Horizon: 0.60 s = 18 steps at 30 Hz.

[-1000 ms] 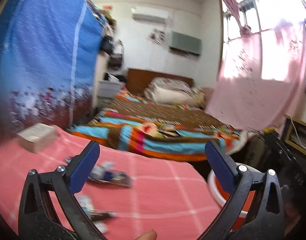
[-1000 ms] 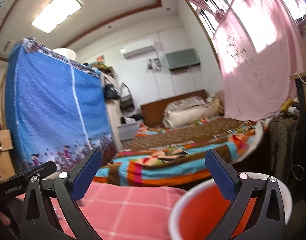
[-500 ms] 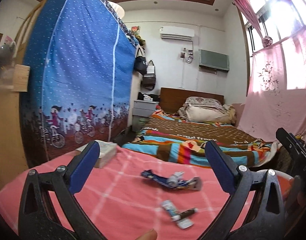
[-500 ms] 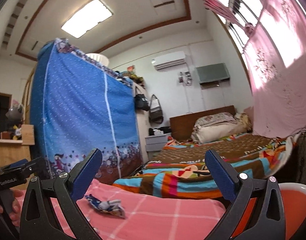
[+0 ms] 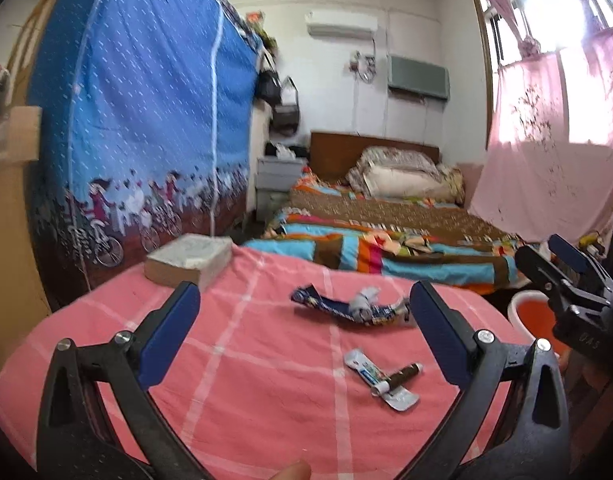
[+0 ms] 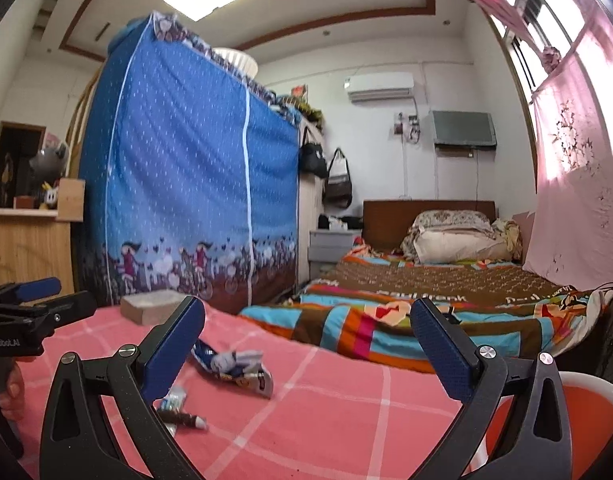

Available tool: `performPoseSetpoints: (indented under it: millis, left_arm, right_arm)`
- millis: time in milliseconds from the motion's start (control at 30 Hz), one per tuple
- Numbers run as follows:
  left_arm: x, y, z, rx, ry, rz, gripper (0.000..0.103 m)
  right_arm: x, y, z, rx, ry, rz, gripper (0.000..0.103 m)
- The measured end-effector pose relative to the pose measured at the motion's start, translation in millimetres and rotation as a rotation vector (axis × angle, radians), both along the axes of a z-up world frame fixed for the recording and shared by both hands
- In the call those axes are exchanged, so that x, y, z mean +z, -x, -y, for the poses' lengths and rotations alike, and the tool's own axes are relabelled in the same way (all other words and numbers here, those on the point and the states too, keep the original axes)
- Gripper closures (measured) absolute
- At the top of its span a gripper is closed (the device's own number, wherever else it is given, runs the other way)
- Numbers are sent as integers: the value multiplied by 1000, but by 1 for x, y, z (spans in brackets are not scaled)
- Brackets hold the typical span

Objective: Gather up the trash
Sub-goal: 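Move both tools back over the remaining trash on the bedspread, then grasp the brown tube with the left tool while the right tool grasps the white-green packet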

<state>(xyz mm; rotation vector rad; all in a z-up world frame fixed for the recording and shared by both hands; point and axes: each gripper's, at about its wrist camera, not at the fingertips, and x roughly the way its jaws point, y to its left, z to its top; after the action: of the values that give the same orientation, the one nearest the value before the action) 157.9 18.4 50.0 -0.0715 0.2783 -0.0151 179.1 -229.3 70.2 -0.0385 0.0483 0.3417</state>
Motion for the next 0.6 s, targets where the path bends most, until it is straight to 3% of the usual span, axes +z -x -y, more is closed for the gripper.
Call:
performPoseSetpoints:
  millis: [133,400,467,600]
  left_arm:
    - [-7,-19,5,-42,-1,-111,5]
    - [-25,-40,13,-182,56,-300,35]
    - [-28,-41,18,-216,48,-324,46]
    - [-34,-44,34,-286,5,-385,53]
  right_arm:
    - [-7,-13,-3,-19,37,-82,0]
    - [-20,-32,-2,-40,71,-232,0]
    - [-23,-36,-2,-43,74,-260,0]
    - [-28,-42,0,-45,79,-321,0]
